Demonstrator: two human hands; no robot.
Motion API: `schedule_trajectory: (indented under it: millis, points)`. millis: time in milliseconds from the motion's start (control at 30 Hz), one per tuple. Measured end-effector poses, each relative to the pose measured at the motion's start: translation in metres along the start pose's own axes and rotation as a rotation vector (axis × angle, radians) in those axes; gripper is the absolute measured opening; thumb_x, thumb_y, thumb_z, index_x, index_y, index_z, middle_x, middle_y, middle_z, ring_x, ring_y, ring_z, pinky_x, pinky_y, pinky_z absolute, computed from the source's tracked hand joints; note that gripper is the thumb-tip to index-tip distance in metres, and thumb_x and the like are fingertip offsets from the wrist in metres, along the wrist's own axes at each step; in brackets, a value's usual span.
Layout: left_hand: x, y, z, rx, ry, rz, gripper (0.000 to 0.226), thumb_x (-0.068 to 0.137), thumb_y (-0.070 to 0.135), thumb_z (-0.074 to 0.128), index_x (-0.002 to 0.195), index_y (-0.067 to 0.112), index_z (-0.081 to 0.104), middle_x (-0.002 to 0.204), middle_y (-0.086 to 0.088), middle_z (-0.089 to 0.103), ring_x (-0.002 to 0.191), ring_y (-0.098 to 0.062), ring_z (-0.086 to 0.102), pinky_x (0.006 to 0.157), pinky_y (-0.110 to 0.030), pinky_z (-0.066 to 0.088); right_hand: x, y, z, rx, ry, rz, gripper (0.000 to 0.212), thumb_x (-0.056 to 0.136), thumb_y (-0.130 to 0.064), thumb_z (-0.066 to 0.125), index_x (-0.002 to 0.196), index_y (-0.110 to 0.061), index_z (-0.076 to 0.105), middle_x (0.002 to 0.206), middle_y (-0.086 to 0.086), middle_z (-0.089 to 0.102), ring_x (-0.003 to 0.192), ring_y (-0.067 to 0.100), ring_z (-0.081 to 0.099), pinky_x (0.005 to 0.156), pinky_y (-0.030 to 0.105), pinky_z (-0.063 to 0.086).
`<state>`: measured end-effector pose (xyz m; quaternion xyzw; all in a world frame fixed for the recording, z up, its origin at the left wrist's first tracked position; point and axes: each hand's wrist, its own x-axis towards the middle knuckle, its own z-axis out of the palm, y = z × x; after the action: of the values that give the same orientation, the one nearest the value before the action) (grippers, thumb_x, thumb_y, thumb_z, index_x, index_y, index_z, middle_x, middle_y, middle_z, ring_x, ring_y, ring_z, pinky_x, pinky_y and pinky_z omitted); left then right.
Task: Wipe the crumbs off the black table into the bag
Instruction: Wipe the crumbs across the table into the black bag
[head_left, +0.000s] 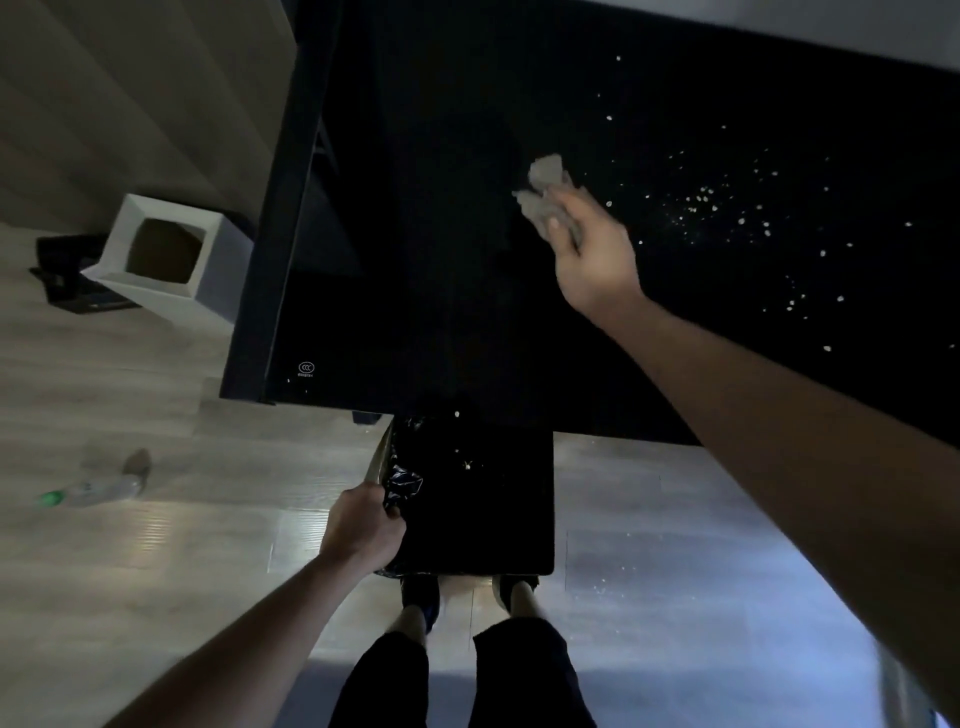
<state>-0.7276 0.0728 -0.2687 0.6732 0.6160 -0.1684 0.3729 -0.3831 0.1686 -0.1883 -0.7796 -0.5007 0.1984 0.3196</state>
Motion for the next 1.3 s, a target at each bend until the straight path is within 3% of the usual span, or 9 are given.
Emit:
schedule_trajectory:
  millis: [133, 267, 433, 600, 700, 800, 933, 1067, 1300]
  points:
    - [-0.001, 0.005, 0.006, -0.001, 0.007, -0.029, 0.022, 0.081, 0.017, 0.055, 0.06, 0.012, 0.049, 0.061, -0.003, 0.054, 0.061, -0.026, 0.055, 0.055, -0.027, 0.036, 0.035, 0.009, 0.021, -0.135, -0.079, 0.035, 0.043, 0.108, -0.027, 0.049, 0.15, -0.026, 0.054, 0.157, -0.002, 0.052, 0.151, 0.022, 0.04, 0.126, 0.035, 0.029]
    - [-0.003, 0.011, 0.01, 0.0, 0.001, -0.056, 0.02, 0.081, 0.018, 0.055, 0.062, 0.012, 0.051, 0.066, -0.005, 0.059, 0.061, -0.025, 0.055, 0.055, -0.028, 0.037, -0.001, 0.004, 0.046, -0.302, -0.099, -0.081, 0.044, 0.105, -0.031, 0.052, 0.149, -0.031, 0.055, 0.162, -0.008, 0.045, 0.157, 0.017, 0.027, 0.126, 0.041, 0.021]
    - [-0.01, 0.018, 0.01, -0.017, -0.006, -0.091, 0.021, 0.082, 0.017, 0.056, 0.062, 0.014, 0.05, 0.064, -0.001, 0.055, 0.06, -0.022, 0.054, 0.052, -0.027, 0.035, -0.085, -0.005, 0.05, -0.244, -0.193, -0.278, 0.047, 0.096, -0.023, 0.061, 0.142, -0.032, 0.062, 0.154, -0.01, 0.054, 0.152, 0.016, 0.038, 0.116, 0.043, 0.033]
    - [-0.012, 0.017, 0.006, 0.009, 0.003, -0.082, 0.013, 0.08, 0.02, 0.057, 0.068, 0.014, 0.053, 0.072, -0.008, 0.06, 0.065, -0.027, 0.052, 0.059, -0.026, 0.037, -0.172, -0.011, 0.043, -0.189, -0.444, -0.384, 0.051, 0.094, -0.021, 0.047, 0.141, -0.037, 0.061, 0.156, -0.018, 0.05, 0.155, 0.005, 0.027, 0.116, 0.03, 0.019]
    - [-0.013, 0.017, 0.003, 0.031, -0.006, -0.066, 0.014, 0.08, 0.021, 0.056, 0.069, 0.013, 0.054, 0.07, -0.007, 0.059, 0.068, -0.028, 0.055, 0.059, -0.025, 0.037, -0.202, -0.011, 0.039, -0.124, -0.516, -0.384, 0.045, 0.1, -0.02, 0.049, 0.14, -0.035, 0.062, 0.153, -0.021, 0.052, 0.154, 0.0, 0.026, 0.12, 0.032, 0.025]
    - [-0.014, 0.018, 0.0, 0.039, -0.006, -0.043, 0.017, 0.08, 0.02, 0.056, 0.064, 0.014, 0.051, 0.059, 0.003, 0.048, 0.061, -0.022, 0.049, 0.056, -0.025, 0.035, -0.2, -0.011, 0.027, 0.058, -0.421, -0.296, 0.045, 0.1, -0.01, 0.055, 0.139, -0.03, 0.065, 0.15, -0.016, 0.057, 0.146, 0.002, 0.043, 0.117, 0.036, 0.036]
    - [-0.009, 0.017, -0.001, 0.029, -0.01, -0.034, 0.019, 0.08, 0.019, 0.055, 0.062, 0.013, 0.051, 0.061, 0.0, 0.054, 0.054, -0.014, 0.05, 0.045, -0.025, 0.032, -0.141, 0.004, -0.002, 0.154, -0.132, -0.239, 0.042, 0.096, 0.002, 0.058, 0.134, -0.014, 0.07, 0.141, 0.004, 0.066, 0.135, 0.016, 0.06, 0.113, 0.041, 0.048]
    - [-0.004, 0.02, -0.001, 0.014, -0.006, -0.021, 0.021, 0.08, 0.016, 0.054, 0.059, 0.012, 0.053, 0.059, -0.002, 0.058, 0.052, -0.015, 0.054, 0.042, -0.024, 0.032, -0.057, 0.037, -0.028, -0.054, 0.013, -0.145, 0.051, 0.094, -0.005, 0.052, 0.14, -0.022, 0.064, 0.147, -0.001, 0.062, 0.143, 0.016, 0.051, 0.117, 0.049, 0.043]
    - [0.004, 0.025, 0.001, 0.006, -0.003, -0.03, 0.021, 0.081, 0.018, 0.054, 0.062, 0.012, 0.054, 0.062, -0.002, 0.059, 0.055, -0.015, 0.055, 0.043, -0.023, 0.032, -0.013, 0.066, -0.025, -0.367, -0.077, 0.013, 0.049, 0.104, -0.021, 0.05, 0.151, -0.033, 0.051, 0.162, -0.009, 0.044, 0.158, 0.016, 0.024, 0.124, 0.039, 0.015]
